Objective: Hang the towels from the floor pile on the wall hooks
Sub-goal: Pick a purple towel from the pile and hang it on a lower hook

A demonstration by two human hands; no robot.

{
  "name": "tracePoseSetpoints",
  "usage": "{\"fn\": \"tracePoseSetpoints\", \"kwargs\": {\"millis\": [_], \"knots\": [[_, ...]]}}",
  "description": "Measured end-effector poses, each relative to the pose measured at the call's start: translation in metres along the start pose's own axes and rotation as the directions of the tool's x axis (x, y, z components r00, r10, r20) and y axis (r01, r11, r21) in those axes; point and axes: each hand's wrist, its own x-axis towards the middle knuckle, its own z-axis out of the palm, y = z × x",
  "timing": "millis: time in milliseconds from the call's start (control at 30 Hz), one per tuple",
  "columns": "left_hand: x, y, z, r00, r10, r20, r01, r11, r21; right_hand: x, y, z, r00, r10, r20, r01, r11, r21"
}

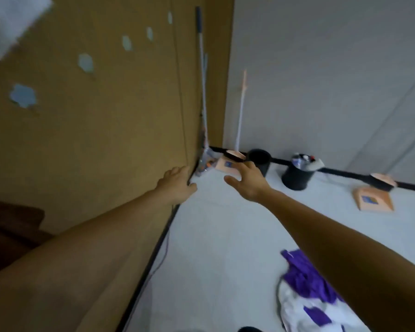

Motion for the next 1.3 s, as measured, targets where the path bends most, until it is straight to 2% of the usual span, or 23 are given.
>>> {"fn": "tracePoseSetpoints", "kwargs": {"millis": [100,267,467,600,733,900,1067,1200,1300], "knots": [[0.001,0.051,0.051,0.98,0.089,0.178,-0.096,0.995,0.032,-0.052,0.065,-0.017,0.984,0.178,0.004,-0.178,0.983,-0.04],[-0.019,0.13,0.132,0.913,0.163,0.375,-0.21,0.974,0.088,-0.142,0.155,-0.025,0.916,0.399,0.047,-0.398,0.917,-0.03],[-0.07,0.2,0.242,0.802,0.165,0.574,-0.27,0.958,0.101,-0.261,0.252,-0.002,0.81,0.568,0.143,-0.582,0.808,0.087],[-0.112,0.224,0.324,0.716,0.154,0.681,-0.288,0.954,0.086,-0.329,0.312,0.029,0.722,0.653,0.23,-0.683,0.726,0.081],[-0.141,0.225,0.401,0.624,0.112,0.773,-0.297,0.95,0.102,-0.38,0.361,0.078,0.594,0.731,0.336,-0.793,0.602,0.092],[-0.147,0.209,0.493,0.552,0.08,0.83,-0.315,0.942,0.118,-0.419,0.411,0.158,0.492,0.778,0.39,-0.867,0.48,0.135],[-0.129,0.177,0.612,0.54,0.074,0.839,-0.378,0.912,0.163,-0.432,0.472,0.268,0.412,0.801,0.434,-0.909,0.395,0.133],[-0.119,0.135,0.709,0.543,0.043,0.838,-0.368,0.91,0.192,-0.431,0.524,0.368,0.389,0.795,0.466,-0.917,0.383,0.112],[-0.111,0.105,0.777,0.538,0.029,0.842,-0.356,0.913,0.197,-0.434,0.561,0.444,0.344,0.806,0.483,-0.933,0.352,0.076]]}}
